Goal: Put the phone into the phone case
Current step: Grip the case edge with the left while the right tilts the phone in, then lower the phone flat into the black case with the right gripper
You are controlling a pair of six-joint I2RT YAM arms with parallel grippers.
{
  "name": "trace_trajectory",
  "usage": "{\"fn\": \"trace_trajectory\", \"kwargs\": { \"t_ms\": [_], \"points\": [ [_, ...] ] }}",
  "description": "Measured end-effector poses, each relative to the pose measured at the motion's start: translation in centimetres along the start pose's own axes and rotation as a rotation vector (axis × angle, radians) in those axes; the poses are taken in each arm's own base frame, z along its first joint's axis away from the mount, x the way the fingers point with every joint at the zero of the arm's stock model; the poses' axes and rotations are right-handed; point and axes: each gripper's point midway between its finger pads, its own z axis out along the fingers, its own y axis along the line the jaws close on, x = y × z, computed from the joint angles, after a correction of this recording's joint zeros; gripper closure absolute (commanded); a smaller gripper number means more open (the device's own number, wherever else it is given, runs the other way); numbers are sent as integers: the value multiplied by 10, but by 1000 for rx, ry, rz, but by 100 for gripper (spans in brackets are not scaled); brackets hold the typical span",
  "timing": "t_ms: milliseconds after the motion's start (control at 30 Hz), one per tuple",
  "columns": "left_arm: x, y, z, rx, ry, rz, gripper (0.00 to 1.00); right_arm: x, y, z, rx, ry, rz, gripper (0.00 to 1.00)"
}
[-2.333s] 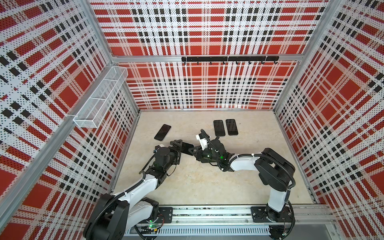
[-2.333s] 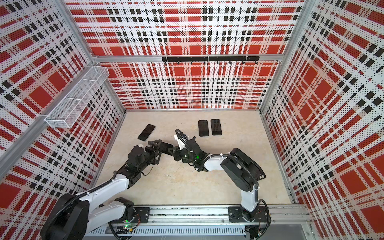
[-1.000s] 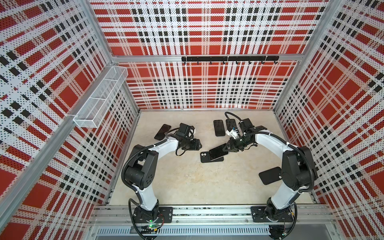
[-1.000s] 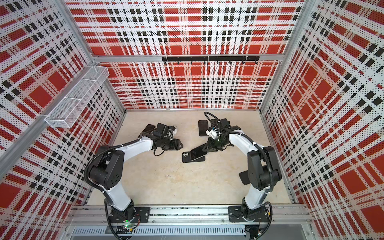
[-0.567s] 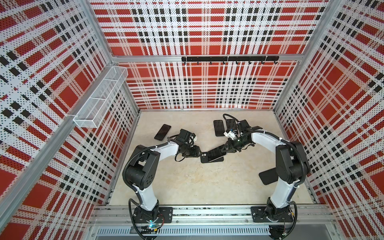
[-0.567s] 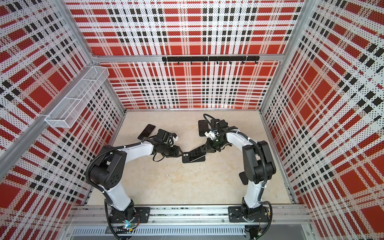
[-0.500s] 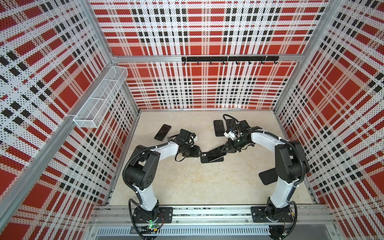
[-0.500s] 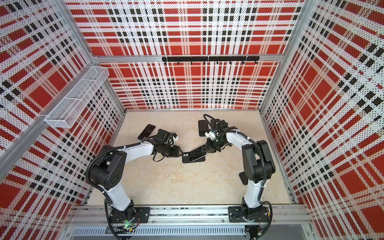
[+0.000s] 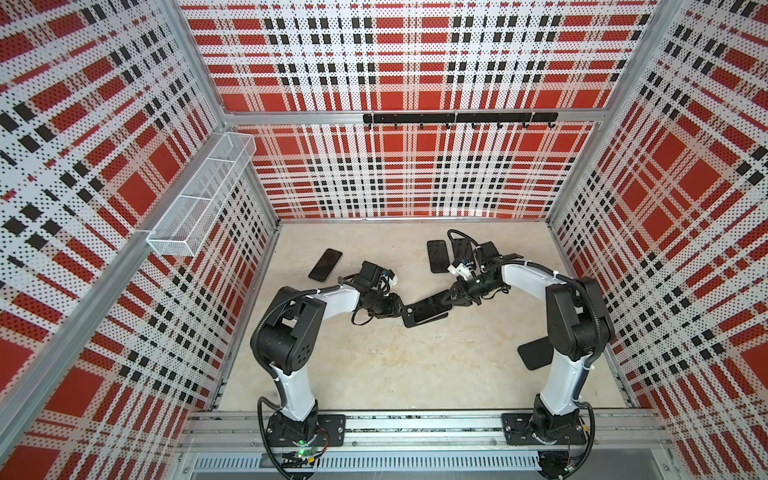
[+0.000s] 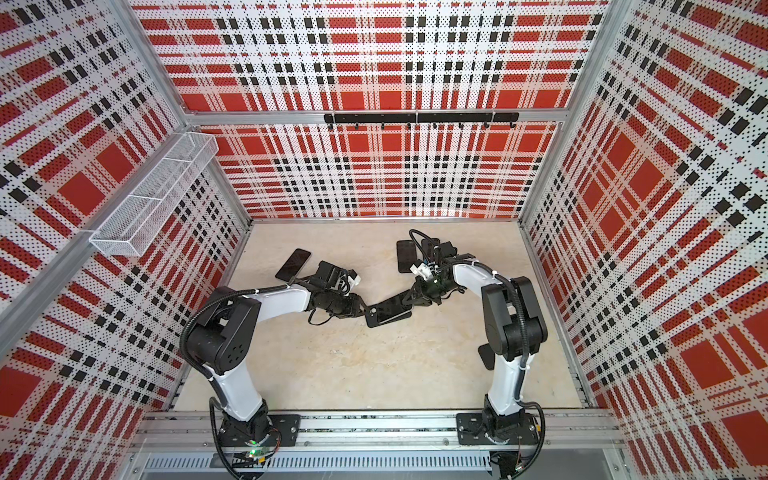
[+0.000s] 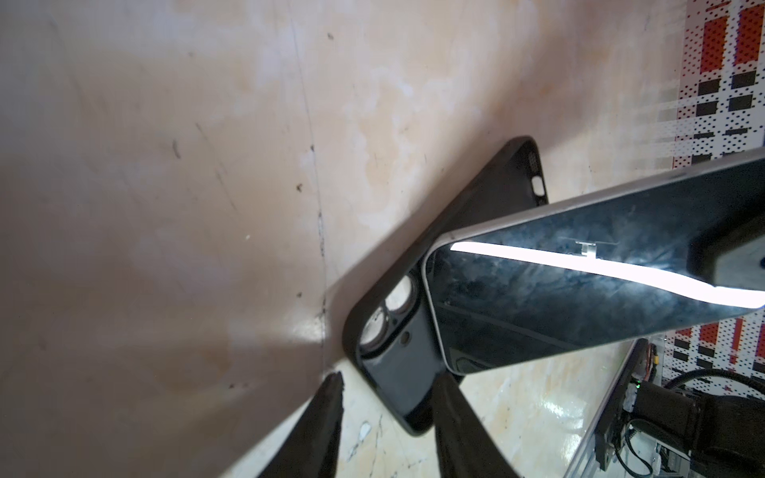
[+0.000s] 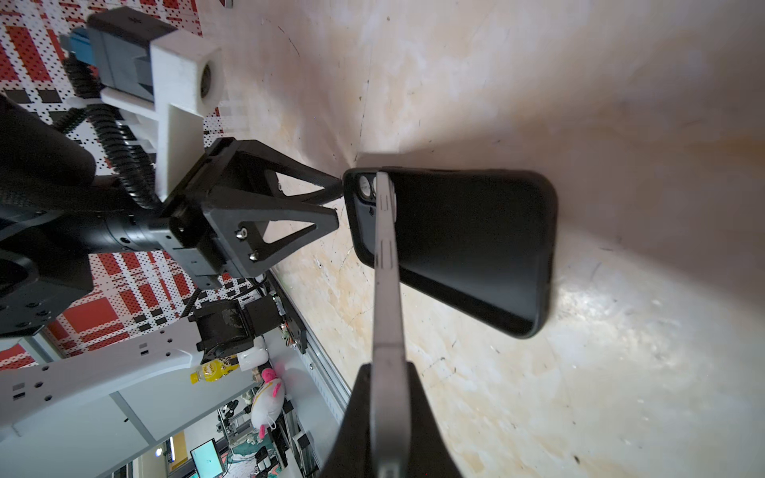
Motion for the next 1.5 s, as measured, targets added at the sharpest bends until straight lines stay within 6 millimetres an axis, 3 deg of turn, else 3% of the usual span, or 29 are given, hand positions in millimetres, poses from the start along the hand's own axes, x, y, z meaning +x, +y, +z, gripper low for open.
{"fn": "trace_trajectory", "kwargs": {
  "t_ms": [600, 1100, 1333, 1500],
  "points": [
    [-4, -2, 3, 30, -15, -42, 59, 10, -2, 15, -75, 35, -2, 94],
    [-10, -1, 2, 60, -47, -83, 53, 26, 9, 44, -147, 41, 17, 93],
    [-11, 0, 2, 55, -50, -74, 53, 25, 7, 45, -142, 29, 25, 85],
    [-9, 3, 2, 28, -44, -55, 54, 23, -9, 48, -48, 9, 36, 72]
  ]
}}
